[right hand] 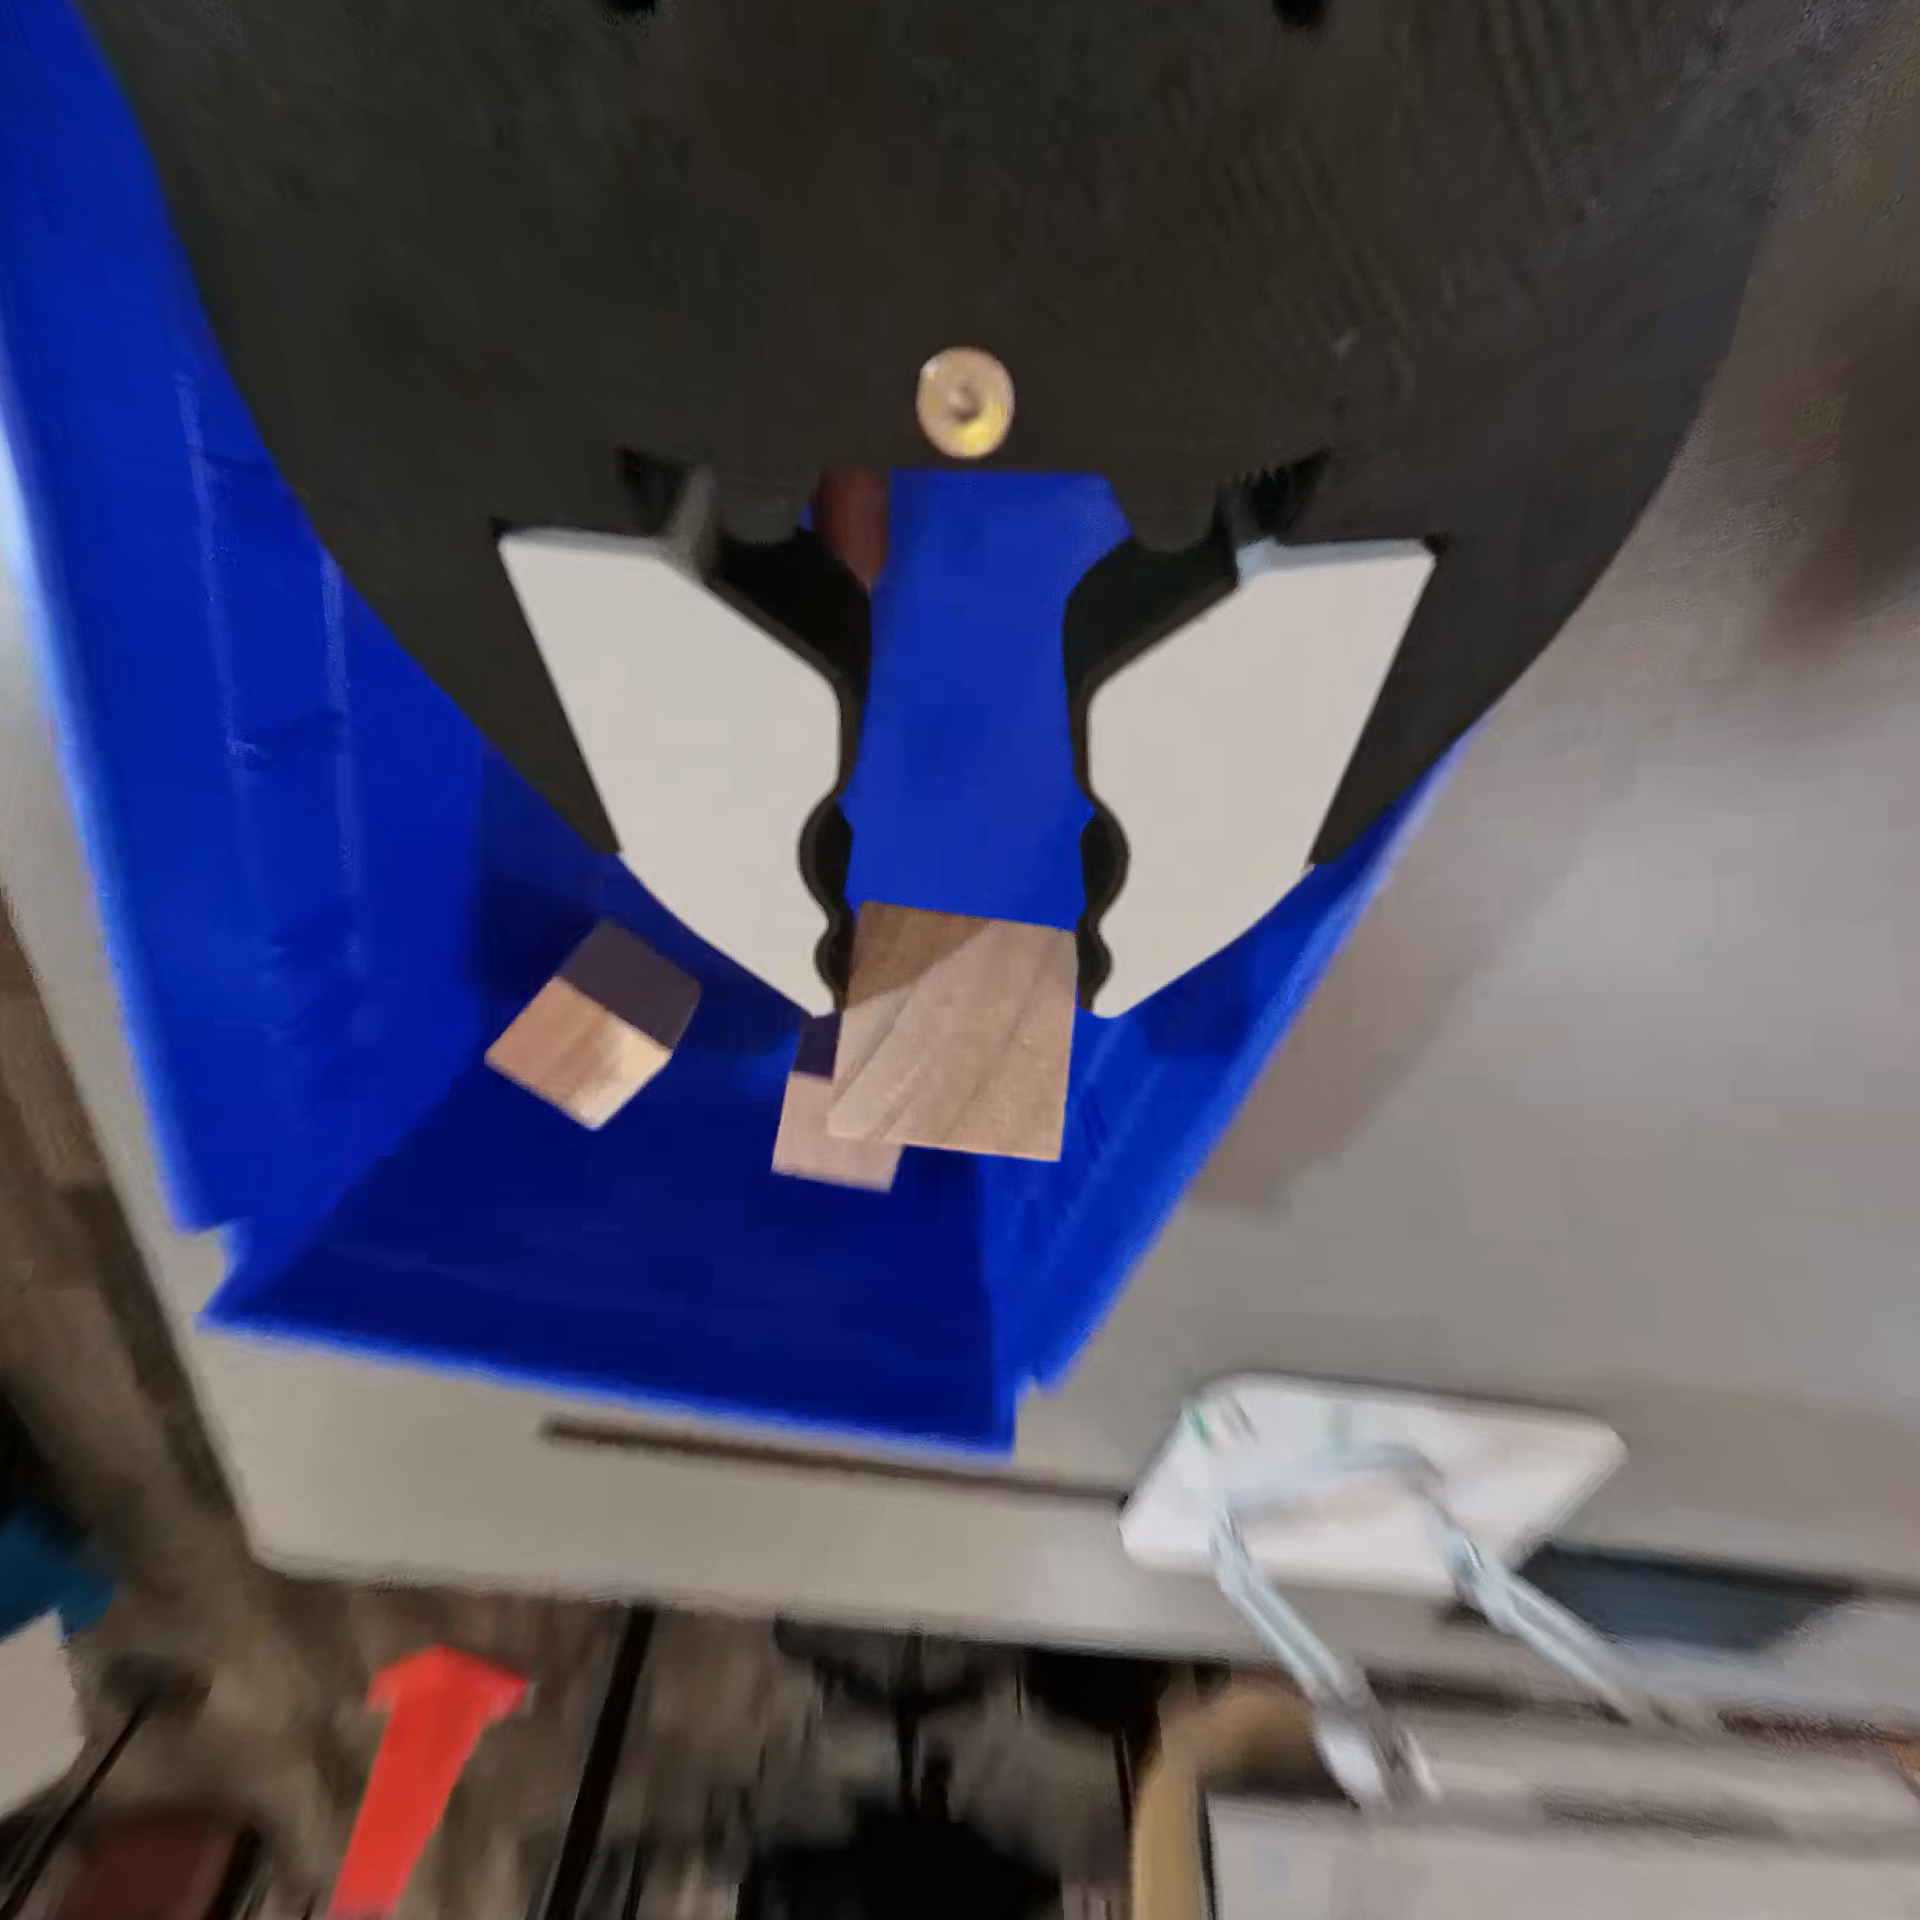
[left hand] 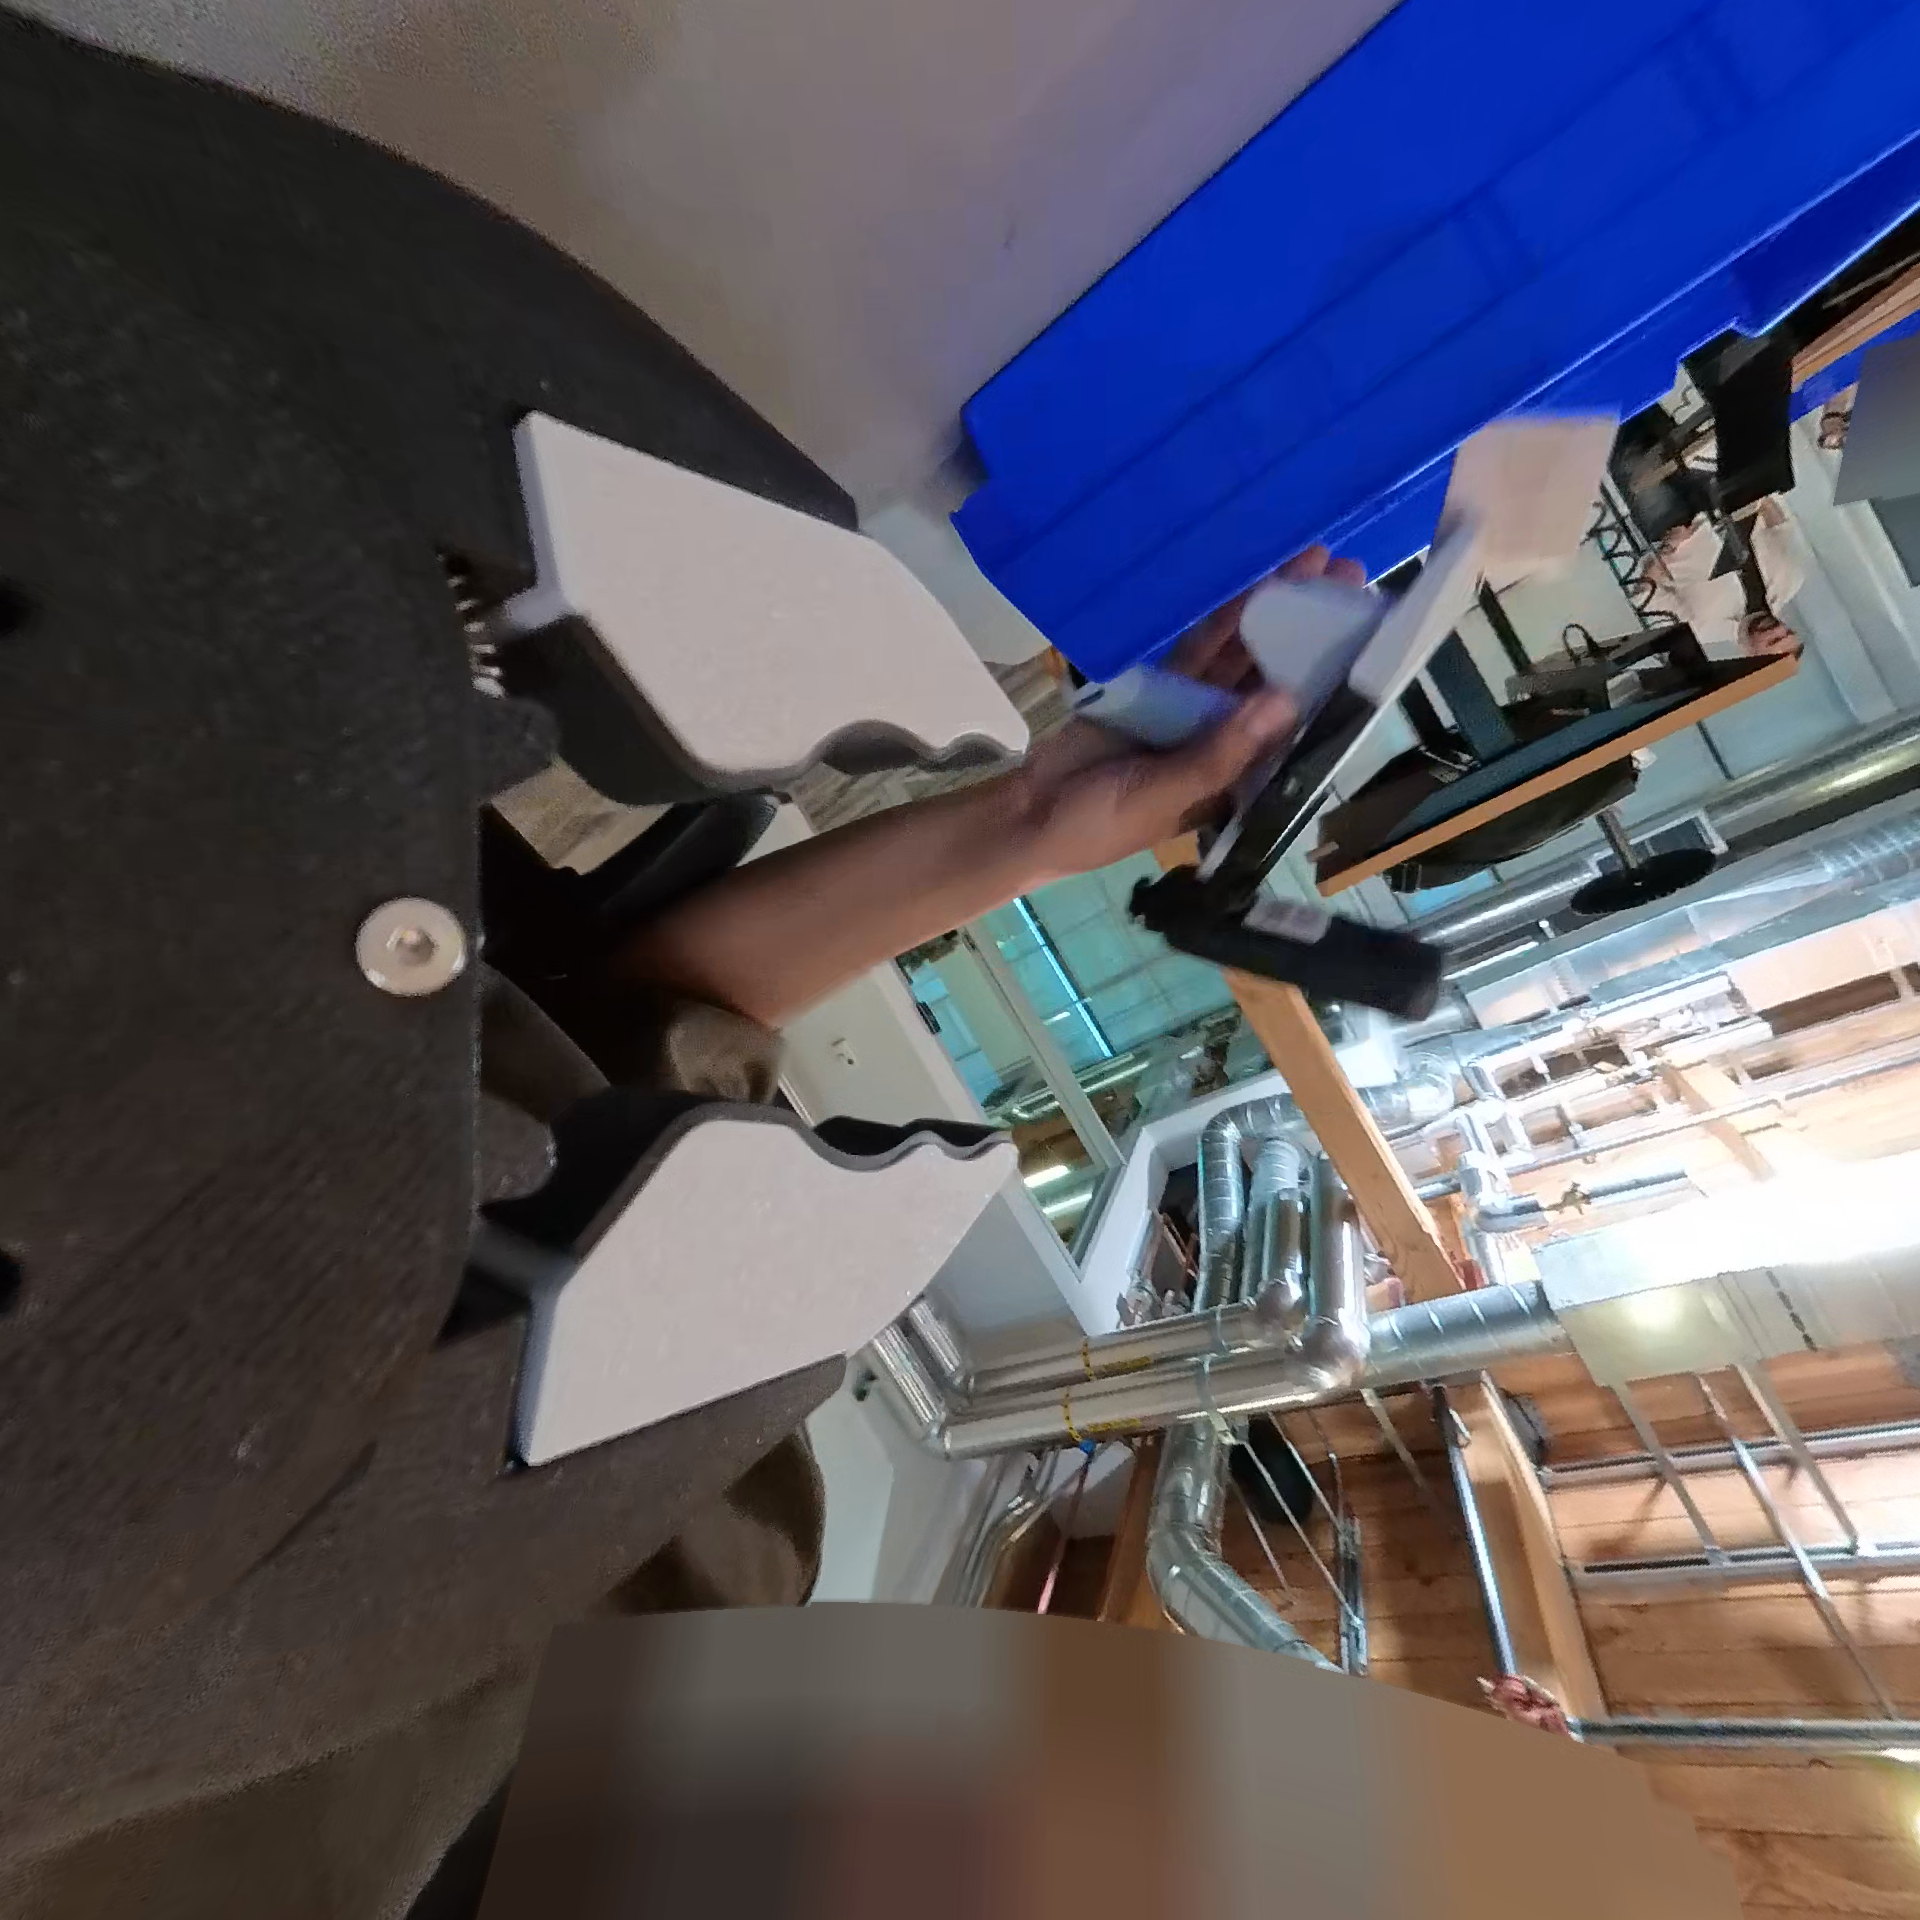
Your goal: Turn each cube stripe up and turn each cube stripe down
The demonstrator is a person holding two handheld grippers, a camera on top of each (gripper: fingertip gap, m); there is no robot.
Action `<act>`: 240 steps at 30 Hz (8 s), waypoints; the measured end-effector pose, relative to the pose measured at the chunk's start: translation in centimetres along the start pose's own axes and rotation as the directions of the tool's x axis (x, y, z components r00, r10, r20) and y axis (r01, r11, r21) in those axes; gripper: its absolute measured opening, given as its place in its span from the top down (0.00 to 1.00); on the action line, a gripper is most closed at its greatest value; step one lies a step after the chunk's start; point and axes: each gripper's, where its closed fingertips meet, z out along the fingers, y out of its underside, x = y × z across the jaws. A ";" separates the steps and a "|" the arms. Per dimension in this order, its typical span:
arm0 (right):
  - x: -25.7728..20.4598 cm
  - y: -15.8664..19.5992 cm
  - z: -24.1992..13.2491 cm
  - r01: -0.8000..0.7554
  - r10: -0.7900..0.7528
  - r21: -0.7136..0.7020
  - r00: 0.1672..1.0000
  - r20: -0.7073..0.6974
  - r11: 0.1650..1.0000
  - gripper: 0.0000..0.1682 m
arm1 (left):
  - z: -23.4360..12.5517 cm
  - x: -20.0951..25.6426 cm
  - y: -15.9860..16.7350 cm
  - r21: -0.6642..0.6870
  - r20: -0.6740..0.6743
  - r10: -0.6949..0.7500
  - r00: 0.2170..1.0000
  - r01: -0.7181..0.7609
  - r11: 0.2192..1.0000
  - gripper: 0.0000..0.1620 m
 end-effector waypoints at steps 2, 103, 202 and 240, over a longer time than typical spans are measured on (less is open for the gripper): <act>0.4 2.0 2.5 -0.024 0.024 -0.137 1.000 -0.004 0.990 0.75 | -0.2 -0.2 0.4 -0.033 0.017 0.030 0.999 -0.030 0.999 0.60; -17.2 -10.4 -6.3 -0.208 0.110 0.107 0.810 0.576 0.972 0.80 | -56.5 -4.6 -18.5 -0.045 0.857 -0.075 -0.509 -0.219 0.975 0.64; 7.0 7.8 1.6 -0.209 0.108 -0.465 0.966 -0.235 0.860 0.74 | -3.5 1.1 -1.8 -0.011 0.056 0.228 0.972 -0.227 0.974 0.63; -26.0 -7.0 -6.0 -0.180 -0.024 0.201 0.684 0.729 0.963 0.68 | -43.3 3.8 -27.6 -0.029 1.000 0.029 -0.012 -0.699 0.714 0.58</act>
